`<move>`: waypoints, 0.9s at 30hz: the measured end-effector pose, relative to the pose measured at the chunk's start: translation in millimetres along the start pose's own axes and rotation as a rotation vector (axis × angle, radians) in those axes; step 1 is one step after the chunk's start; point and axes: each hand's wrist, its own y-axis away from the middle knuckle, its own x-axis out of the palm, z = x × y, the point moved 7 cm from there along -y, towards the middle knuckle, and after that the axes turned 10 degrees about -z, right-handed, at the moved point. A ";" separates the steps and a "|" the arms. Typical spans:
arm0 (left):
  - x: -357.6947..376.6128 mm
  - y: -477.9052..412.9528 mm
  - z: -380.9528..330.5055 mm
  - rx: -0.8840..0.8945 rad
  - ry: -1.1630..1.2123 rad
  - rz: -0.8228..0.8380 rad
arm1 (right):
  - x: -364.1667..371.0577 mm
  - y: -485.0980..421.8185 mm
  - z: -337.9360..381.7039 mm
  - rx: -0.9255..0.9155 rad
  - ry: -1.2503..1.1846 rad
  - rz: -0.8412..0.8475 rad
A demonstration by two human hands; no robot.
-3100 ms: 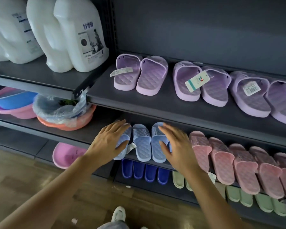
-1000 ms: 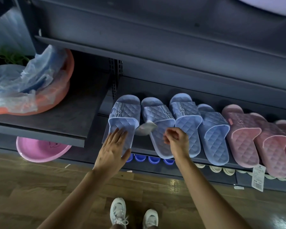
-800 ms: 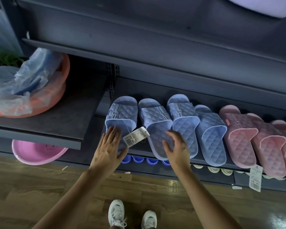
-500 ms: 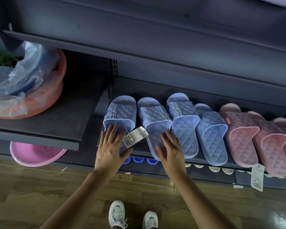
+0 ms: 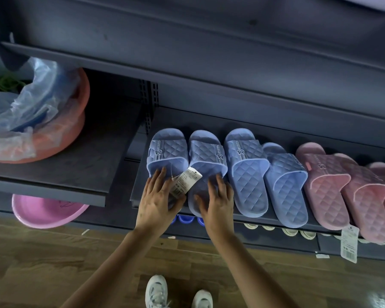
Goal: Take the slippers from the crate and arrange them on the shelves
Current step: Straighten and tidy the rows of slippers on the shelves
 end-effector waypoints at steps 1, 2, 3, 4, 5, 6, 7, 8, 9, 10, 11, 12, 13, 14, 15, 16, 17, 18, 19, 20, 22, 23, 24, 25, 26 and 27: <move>-0.2 0.0 1.3 0.015 -0.010 0.005 | 0.0 0.3 1.1 -0.010 0.028 -0.010; 0.4 0.1 2.8 0.037 -0.031 0.018 | -1.1 0.2 1.7 -0.022 0.062 -0.021; 1.6 0.1 3.6 0.067 -0.054 0.031 | -2.5 -0.5 1.8 -0.036 0.100 -0.029; 3.5 -0.1 3.8 0.093 -0.072 0.048 | -3.7 -2.0 2.3 -0.053 0.136 -0.025; 4.9 -0.8 3.2 0.109 -0.082 0.060 | -3.5 -3.7 3.3 -0.073 0.160 -0.007; 6.5 -2.3 2.8 0.109 -0.086 0.070 | -2.4 -5.4 4.5 -0.093 0.169 0.010; 7.7 -5.1 2.3 0.107 -0.091 0.074 | -0.3 -7.2 5.8 -0.115 0.167 0.023; 8.8 -9.0 1.8 0.111 -0.102 0.076 | 3.1 -9.0 7.0 -0.135 0.153 0.035; 9.2 -13.4 1.1 0.127 -0.121 0.073 | 7.2 -11.4 8.2 -0.151 0.127 0.051; 9.5 -17.9 1.0 0.150 -0.136 0.070 | 11.4 -14.1 8.9 -0.162 0.094 0.066; 10.1 -23.3 1.8 0.173 -0.145 0.069 | 15.0 -18.3 8.7 -0.168 0.064 0.075; 10.5 -28.6 3.7 0.183 -0.145 0.074 | 17.3 -23.0 8.4 -0.172 0.046 0.082; 10.9 -34.4 5.7 0.189 -0.145 0.079 | 19.6 -28.3 7.8 -0.176 0.037 0.090; 12.0 -40.1 7.1 0.193 -0.148 0.086 | 21.6 -33.7 7.2 -0.178 0.029 0.098; 12.6 -45.4 7.2 0.201 -0.157 0.087 | 22.6 -39.1 7.0 -0.179 0.019 0.107; 14.0 -50.0 7.0 0.206 -0.168 0.090 | 23.8 -44.4 6.8 -0.177 0.010 0.118; 15.7 -53.9 6.8 0.202 -0.175 0.098 | 25.2 -49.1 6.8 -0.176 0.005 0.131; 18.2 -57.4 7.2 0.194 -0.175 0.109 | 26.6 -53.6 7.0 -0.177 -0.001 0.144; 20.0 -61.4 7.3 0.193 -0.172 0.110 | 27.1 -58.3 7.5 -0.183 -0.007 0.145; 21.7 -65.7 7.7 0.200 -0.166 0.101 | 28.9 -63.0 7.4 -0.187 -0.014 0.146; 25.8 -74.3 9.4 0.221 -0.167 0.097 | 31.1 -73.0 7.7 -0.185 -0.032 0.151; 27.7 -78.6 10.5 0.231 -0.171 0.094 | 31.9 -77.7 7.8 -0.182 -0.039 0.149; 29.8 -82.2 11.7 0.236 -0.169 0.100 | 32.8 -81.4 7.8 -0.178 -0.040 0.152; 31.0 -85.4 12.4 0.233 -0.163 0.108 | 34.1 -84.4 7.5 -0.179 -0.036 0.159; 32.0 -87.9 13.2 0.232 -0.153 0.106 | 35.6 -86.4 7.3 -0.185 -0.033 0.159; 32.0 -90.0 13.2 0.234 -0.141 0.101 | 36.6 -87.9 7.2 -0.191 -0.035 0.152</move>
